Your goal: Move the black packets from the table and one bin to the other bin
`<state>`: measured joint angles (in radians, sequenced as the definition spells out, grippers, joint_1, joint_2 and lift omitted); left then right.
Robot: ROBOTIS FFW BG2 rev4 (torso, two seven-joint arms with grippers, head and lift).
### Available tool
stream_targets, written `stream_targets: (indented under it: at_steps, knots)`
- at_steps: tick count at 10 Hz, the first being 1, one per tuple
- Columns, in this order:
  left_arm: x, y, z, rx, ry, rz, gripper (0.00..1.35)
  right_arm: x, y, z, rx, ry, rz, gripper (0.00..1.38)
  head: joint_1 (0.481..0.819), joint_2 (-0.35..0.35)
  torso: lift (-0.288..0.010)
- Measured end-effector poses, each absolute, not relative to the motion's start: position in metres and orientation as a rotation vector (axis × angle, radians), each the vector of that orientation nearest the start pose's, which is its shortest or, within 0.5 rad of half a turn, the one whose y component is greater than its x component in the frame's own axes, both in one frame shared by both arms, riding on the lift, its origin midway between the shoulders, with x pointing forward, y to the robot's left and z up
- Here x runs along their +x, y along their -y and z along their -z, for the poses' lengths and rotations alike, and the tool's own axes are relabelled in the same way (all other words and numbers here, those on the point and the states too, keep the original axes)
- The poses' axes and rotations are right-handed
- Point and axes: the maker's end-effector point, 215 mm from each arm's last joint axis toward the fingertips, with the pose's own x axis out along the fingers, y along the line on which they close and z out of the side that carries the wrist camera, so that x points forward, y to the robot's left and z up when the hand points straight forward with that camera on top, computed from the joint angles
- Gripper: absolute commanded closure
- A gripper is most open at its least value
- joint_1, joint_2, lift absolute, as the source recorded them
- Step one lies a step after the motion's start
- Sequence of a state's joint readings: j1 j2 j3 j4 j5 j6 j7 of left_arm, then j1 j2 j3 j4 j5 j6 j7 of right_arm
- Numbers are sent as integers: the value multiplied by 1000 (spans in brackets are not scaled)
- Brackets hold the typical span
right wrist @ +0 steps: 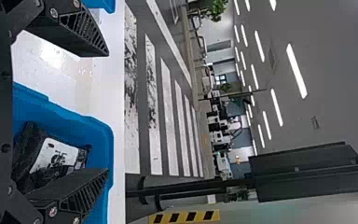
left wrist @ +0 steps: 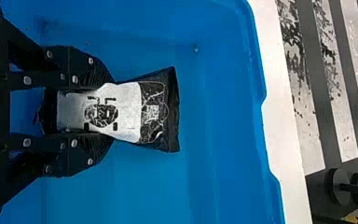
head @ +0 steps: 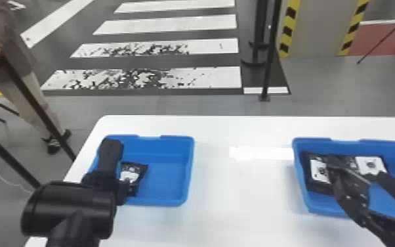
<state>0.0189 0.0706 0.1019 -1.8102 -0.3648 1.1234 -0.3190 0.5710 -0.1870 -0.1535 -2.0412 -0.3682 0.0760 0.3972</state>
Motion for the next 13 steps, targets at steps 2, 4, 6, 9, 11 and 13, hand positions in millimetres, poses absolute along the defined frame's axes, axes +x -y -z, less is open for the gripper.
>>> stream_targets:
  at_steps: [2, 4, 6, 9, 11, 13]
  knots:
    - [472, -336, 514, 156, -910, -36, 1216, 411, 241, 363, 163, -125, -345, 142, 695, 123, -110]
    - [483, -320, 494, 133, -833, 8, 1216, 411, 242, 364, 164, -126, -344, 142, 695, 104, -110]
    - [497, -310, 448, 125, -697, 22, 1216, 410, 242, 365, 164, -129, -343, 142, 695, 88, -110]
    - [506, -287, 350, 97, -396, 51, 1216, 411, 242, 364, 161, -128, -343, 142, 695, 57, -110]
    - [501, -255, 293, 18, -174, 119, 1216, 411, 242, 364, 159, -127, -342, 142, 695, 33, -110]
    - [482, -194, 251, -131, -13, 242, 1216, 412, 242, 364, 158, -126, -342, 142, 695, -39, -110]
